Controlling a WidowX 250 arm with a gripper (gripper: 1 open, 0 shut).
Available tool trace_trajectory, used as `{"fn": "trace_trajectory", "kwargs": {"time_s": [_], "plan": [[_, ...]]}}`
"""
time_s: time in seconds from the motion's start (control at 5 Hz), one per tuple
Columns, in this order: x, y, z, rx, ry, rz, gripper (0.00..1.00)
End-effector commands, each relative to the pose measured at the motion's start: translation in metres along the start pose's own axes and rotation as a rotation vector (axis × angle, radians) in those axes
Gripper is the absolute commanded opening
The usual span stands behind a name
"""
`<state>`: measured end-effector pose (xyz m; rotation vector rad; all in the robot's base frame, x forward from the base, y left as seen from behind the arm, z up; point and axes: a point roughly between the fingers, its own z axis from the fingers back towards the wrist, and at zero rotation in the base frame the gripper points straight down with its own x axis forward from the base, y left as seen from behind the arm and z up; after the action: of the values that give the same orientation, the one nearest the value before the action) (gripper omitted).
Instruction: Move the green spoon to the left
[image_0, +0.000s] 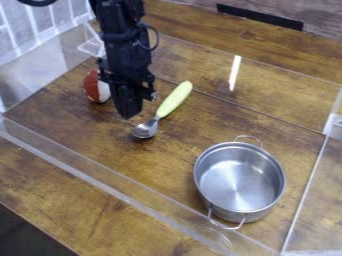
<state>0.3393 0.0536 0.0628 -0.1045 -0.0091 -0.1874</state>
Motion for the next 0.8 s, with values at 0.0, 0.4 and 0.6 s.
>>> {"fn": "trace_trajectory", "kwargs": {"time_s": [0.0,0.4,0.6], "plan": [[0.002,0.006,0.05,0.043,-0.113,0.064,0.0],[0.008,0.0,0.062,0.04,-0.14,0.197,0.0],[0.015,-0.003,0.056,0.037,-0.137,0.269,1.0]]}}
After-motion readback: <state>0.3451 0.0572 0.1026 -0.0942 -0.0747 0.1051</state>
